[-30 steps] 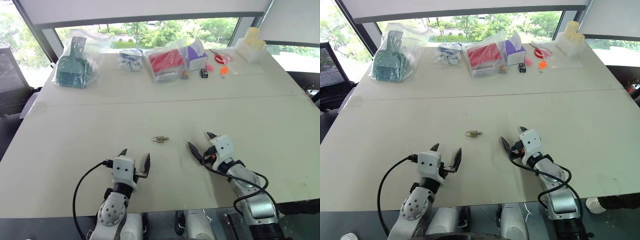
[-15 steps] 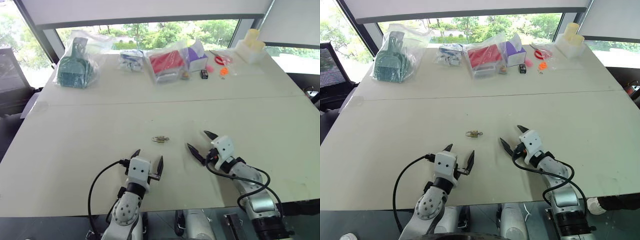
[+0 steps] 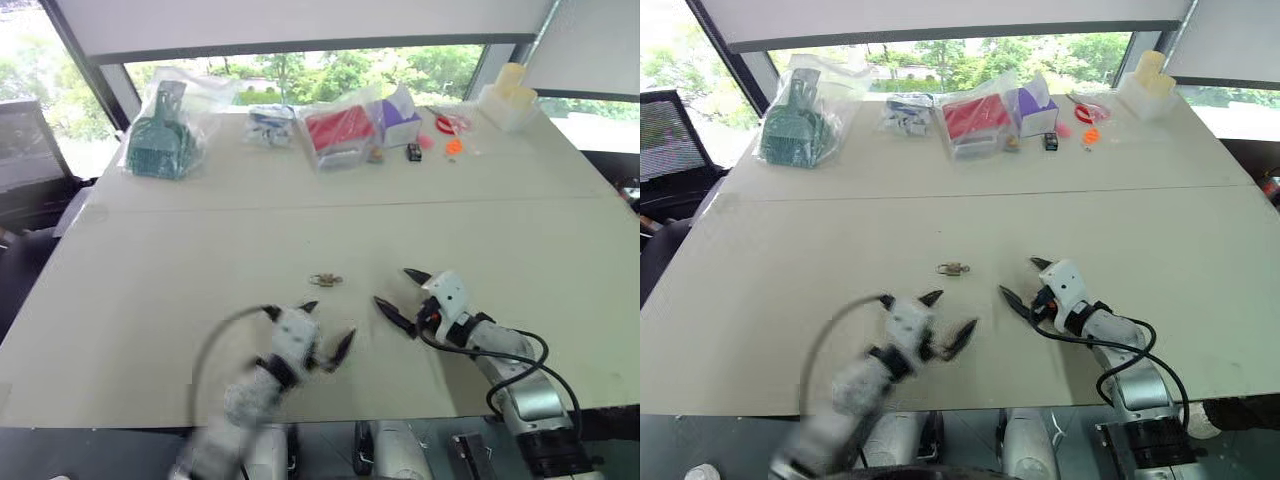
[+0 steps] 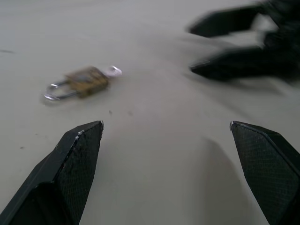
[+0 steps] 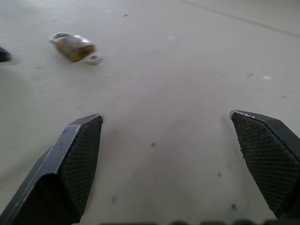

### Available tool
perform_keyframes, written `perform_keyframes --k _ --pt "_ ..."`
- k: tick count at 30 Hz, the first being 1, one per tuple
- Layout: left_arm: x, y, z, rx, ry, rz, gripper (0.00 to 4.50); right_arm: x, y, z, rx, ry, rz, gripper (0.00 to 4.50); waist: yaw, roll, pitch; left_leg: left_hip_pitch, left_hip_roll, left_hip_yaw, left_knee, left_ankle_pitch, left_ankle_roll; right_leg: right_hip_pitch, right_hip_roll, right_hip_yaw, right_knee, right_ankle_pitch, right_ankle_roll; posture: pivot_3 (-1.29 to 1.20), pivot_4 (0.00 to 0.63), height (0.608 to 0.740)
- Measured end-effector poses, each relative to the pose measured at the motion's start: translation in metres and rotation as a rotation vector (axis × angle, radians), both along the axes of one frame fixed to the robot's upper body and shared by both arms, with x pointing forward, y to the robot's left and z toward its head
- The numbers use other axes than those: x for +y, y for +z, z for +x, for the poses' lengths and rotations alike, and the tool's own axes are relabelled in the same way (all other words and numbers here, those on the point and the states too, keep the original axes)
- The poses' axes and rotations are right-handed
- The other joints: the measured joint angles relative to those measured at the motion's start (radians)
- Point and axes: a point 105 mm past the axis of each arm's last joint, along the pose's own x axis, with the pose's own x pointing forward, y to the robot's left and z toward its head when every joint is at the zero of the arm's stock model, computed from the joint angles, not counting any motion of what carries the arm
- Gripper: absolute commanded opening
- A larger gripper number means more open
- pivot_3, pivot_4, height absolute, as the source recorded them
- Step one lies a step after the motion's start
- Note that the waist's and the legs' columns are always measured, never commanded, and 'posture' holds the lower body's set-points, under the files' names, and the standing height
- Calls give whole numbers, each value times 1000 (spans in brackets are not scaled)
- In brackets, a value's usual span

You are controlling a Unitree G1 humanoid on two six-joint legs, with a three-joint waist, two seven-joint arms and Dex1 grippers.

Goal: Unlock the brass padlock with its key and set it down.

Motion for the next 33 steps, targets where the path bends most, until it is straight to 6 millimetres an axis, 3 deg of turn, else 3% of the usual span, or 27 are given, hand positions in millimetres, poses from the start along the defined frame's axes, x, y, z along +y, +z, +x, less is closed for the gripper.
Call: perform_keyframes --k 1,2,4,6,8,12,15,21,33 --pt "59 28 16 -8 122 35 4484 -7 3 -2 22 14 -24 4500 -3 1 2 0 -1 0 0 0 0 -3 2 -2 0 1 -2 0 150 740" --pt "78 59 23 -54 133 31 4484 -15 3 -3 51 11 -46 4500 -4 5 4 1 -3 0 -1 0 0 -2 2 -3 0 1 -2 0 150 740" --pt "64 87 23 -103 9 -24 4484 -13 13 1 57 35 -46 4500 0 16 2 3 -4 4 -5 0 0 -1 -2 1 0 2 0 0 150 740" --pt "44 79 19 -36 -119 -58 4484 1 31 3 27 106 -25 4500 1 17 2 3 -9 7 -7 0 0 -2 -4 4 1 3 3 0 150 740" --pt "41 67 21 47 -177 -74 4484 3 45 2 22 148 -38 4500 3 7 7 2 -9 7 -7 0 0 -4 -3 3 1 3 3 0 150 740" --pt "29 73 28 64 -338 -37 4484 8 64 1 12 199 -64 4500 5 -1 10 0 -9 9 -6 1 -2 -5 -3 3 0 4 3 0 150 740" --pt "14 72 35 22 -462 25 4484 11 66 3 13 201 -62 4500 4 -1 10 1 -10 9 -6 1 -2 -5 -4 5 0 4 2 0 150 740" --pt "-15 42 55 -9 -617 108 4484 15 70 -1 8 194 -65 4500 4 -2 10 0 -10 12 -3 1 -2 -5 -3 5 2 5 3 0 150 740" --pt "-67 27 80 -103 -763 170 4484 21 73 -33 61 226 -90 4500 4 -5 11 0 -10 9 0 1 -1 -4 -4 5 2 7 4 0 150 740"
